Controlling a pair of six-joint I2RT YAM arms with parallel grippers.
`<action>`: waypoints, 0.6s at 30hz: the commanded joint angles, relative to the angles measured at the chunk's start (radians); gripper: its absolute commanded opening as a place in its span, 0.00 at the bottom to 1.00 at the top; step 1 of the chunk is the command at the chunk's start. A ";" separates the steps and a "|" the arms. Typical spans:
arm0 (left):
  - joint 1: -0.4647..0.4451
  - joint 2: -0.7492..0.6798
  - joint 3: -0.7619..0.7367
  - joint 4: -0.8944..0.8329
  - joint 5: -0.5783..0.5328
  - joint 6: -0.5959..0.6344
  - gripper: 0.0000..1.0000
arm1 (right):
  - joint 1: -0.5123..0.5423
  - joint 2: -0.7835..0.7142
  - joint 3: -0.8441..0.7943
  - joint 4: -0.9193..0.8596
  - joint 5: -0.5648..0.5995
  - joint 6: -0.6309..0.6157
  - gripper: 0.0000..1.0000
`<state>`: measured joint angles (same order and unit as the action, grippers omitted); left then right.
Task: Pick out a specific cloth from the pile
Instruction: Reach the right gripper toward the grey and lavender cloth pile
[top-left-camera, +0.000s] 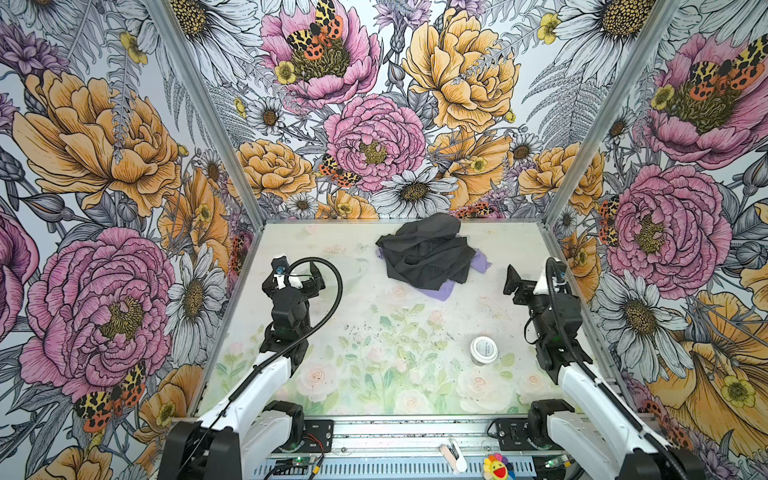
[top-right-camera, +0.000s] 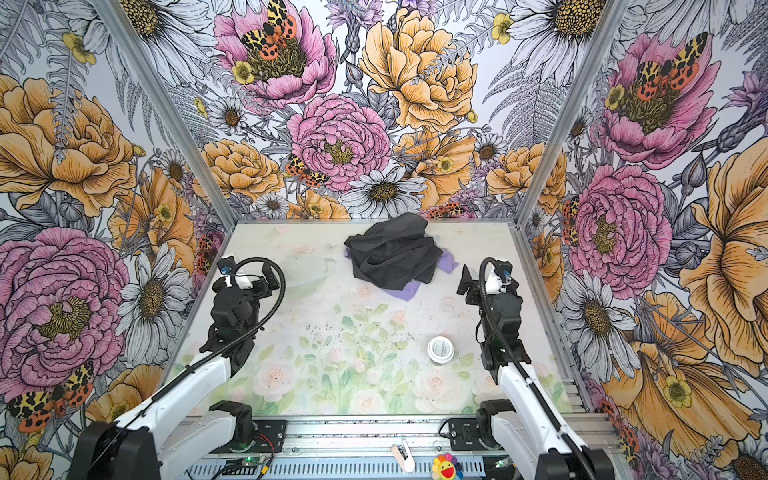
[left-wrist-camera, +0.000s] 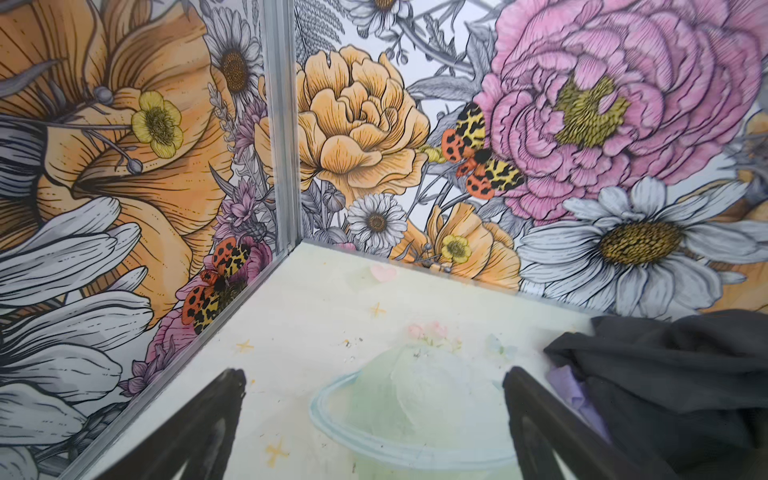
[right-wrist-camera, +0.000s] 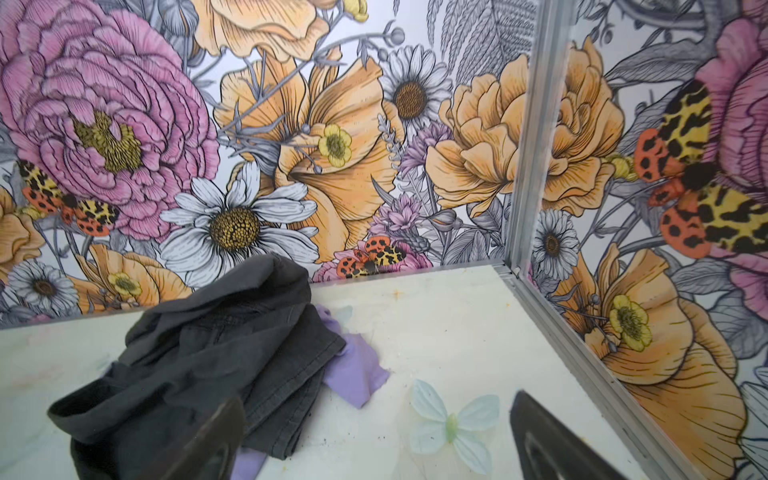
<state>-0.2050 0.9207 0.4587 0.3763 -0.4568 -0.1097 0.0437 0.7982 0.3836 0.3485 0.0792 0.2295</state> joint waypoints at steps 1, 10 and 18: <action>-0.021 -0.117 0.067 -0.329 0.007 -0.152 0.99 | 0.000 -0.084 0.046 -0.273 -0.016 0.131 1.00; -0.022 -0.258 0.268 -0.598 0.420 0.026 0.99 | 0.024 0.053 0.173 -0.424 -0.346 0.345 0.96; -0.022 -0.348 0.178 -0.555 0.481 0.091 0.99 | 0.193 0.399 0.381 -0.535 -0.285 0.237 0.90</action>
<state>-0.2207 0.5892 0.6621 -0.1425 -0.0441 -0.0517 0.1883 1.1385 0.6849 -0.1173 -0.2157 0.5014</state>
